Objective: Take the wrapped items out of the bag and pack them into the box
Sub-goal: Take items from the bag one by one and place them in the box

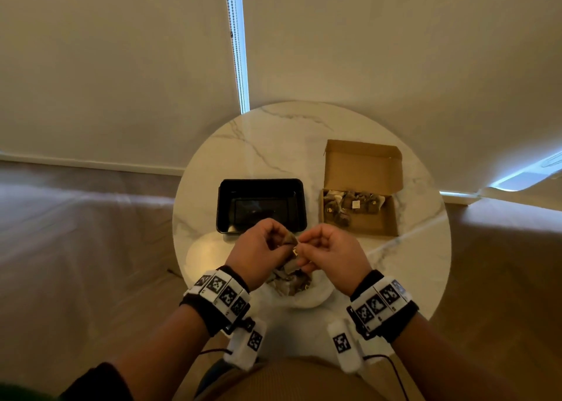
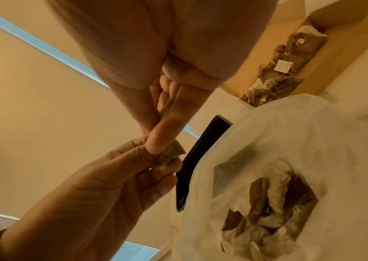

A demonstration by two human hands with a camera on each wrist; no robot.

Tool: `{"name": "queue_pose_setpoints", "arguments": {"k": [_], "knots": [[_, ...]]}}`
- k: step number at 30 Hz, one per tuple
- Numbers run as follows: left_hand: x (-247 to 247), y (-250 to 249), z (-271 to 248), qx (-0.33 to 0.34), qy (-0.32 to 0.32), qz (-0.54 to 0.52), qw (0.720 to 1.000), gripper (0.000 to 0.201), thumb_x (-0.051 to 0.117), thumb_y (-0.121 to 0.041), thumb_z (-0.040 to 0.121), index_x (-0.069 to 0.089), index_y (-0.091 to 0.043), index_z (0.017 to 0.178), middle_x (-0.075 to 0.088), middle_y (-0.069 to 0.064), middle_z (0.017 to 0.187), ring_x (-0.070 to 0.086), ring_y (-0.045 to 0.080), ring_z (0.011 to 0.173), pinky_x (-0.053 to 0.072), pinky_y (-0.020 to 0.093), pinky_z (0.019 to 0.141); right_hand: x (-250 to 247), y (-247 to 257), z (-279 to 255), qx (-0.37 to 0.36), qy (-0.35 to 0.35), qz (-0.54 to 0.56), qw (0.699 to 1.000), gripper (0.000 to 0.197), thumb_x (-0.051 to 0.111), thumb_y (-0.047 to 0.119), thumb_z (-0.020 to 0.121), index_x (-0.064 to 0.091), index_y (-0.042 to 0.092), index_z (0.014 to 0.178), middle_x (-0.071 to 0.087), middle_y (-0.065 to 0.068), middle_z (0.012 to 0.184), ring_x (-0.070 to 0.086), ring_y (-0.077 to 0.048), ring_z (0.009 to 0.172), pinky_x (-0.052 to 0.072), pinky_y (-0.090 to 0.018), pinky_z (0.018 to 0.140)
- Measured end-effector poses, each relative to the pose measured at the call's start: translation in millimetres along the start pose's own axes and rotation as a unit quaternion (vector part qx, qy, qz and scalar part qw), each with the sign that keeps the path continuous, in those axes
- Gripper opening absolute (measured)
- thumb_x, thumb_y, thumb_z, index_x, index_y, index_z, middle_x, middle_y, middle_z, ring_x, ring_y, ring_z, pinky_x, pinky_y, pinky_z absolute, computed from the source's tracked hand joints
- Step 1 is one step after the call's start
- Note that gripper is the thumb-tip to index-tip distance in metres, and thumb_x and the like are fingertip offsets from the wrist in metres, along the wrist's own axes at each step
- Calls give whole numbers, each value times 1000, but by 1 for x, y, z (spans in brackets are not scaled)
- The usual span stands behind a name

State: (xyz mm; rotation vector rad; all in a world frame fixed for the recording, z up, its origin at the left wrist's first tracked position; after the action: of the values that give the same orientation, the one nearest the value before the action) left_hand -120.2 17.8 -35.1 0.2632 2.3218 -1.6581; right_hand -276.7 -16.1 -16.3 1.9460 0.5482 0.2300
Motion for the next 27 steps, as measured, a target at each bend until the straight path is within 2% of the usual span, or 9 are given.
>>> {"name": "queue_pose_setpoints", "arguments": {"k": [4, 7, 9, 12, 15, 18, 20, 23, 27], "knots": [[3, 2, -1, -29, 25, -72, 997, 20, 77, -12, 89, 69, -22, 104, 79, 0, 91, 76, 12, 82, 65, 36, 78, 0, -4, 8, -11, -25, 17, 999, 12, 72, -2, 90, 66, 4, 100, 74, -15, 79, 72, -26, 68, 59, -28, 58], [3, 8, -2, -61, 35, -156, 985, 17, 67, -6, 95, 71, -15, 110, 80, 5, 93, 76, 18, 84, 63, 36, 78, -3, -1, 13, -58, -59, -81, 993, 12, 77, 10, 89, 69, 19, 94, 73, -6, 81, 69, -18, 70, 56, -26, 60], [4, 9, -2, -68, 46, -193, 978, 18, 70, -8, 95, 70, -13, 112, 80, 7, 97, 76, 22, 89, 63, 39, 82, -3, 1, 15, -76, -68, -103, 989, 13, 76, 13, 89, 69, 24, 91, 72, -2, 80, 67, -15, 69, 56, -26, 61], [1, 10, -3, -68, 39, -196, 977, 23, 79, -11, 89, 70, -13, 110, 79, 11, 100, 76, 28, 95, 63, 44, 87, 5, 2, 14, -79, -48, -73, 993, 8, 70, 11, 94, 71, 18, 97, 73, -6, 79, 69, -17, 66, 58, -31, 61], [-6, 16, -5, -75, 10, -190, 979, 18, 77, -5, 89, 70, -10, 105, 79, 9, 92, 76, 22, 85, 64, 39, 81, 10, 4, 9, -87, -36, -61, 994, 9, 65, 11, 98, 73, 14, 102, 74, -8, 80, 70, -19, 69, 59, -30, 60], [-18, 21, -8, -73, -14, -146, 986, 16, 78, -7, 88, 71, -12, 102, 76, 6, 89, 74, 19, 81, 65, 36, 77, 7, -6, 10, -96, -60, -163, 980, 9, 66, 23, 98, 74, 21, 102, 74, 4, 83, 69, -7, 73, 57, -23, 64], [-26, 22, -11, -73, -25, -127, 989, 17, 79, -9, 87, 70, -13, 101, 72, 3, 86, 73, 20, 79, 64, 34, 74, 16, -17, 17, -106, -29, -319, 942, 12, 65, 32, 97, 74, 27, 103, 71, 12, 90, 66, -4, 82, 56, -25, 74], [-34, 23, -19, -73, -28, -117, 990, 18, 79, -8, 87, 69, -11, 102, 68, 3, 87, 70, 15, 73, 62, 27, 68, 43, -41, 28, -94, 67, -542, 832, 23, 52, 37, 100, 68, 29, 114, 66, 7, 109, 63, -15, 102, 51, -31, 87], [-40, 28, -28, -64, -24, -88, 994, 18, 80, -11, 87, 69, -16, 99, 69, 2, 87, 69, 13, 74, 63, 30, 72, 61, -63, 40, -76, 111, -673, 727, 25, 49, 29, 101, 63, 21, 121, 61, -3, 124, 61, -26, 113, 50, -38, 95]]}}
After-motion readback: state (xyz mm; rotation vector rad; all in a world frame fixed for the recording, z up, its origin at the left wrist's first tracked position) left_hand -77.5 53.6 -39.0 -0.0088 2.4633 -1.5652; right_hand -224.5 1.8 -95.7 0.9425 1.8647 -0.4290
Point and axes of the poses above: each hand's wrist, its own z-axis towards the middle knuckle, its own x-axis out of the palm, y = z × x, the point moved 9 cm from there along z, towards the middle knuckle
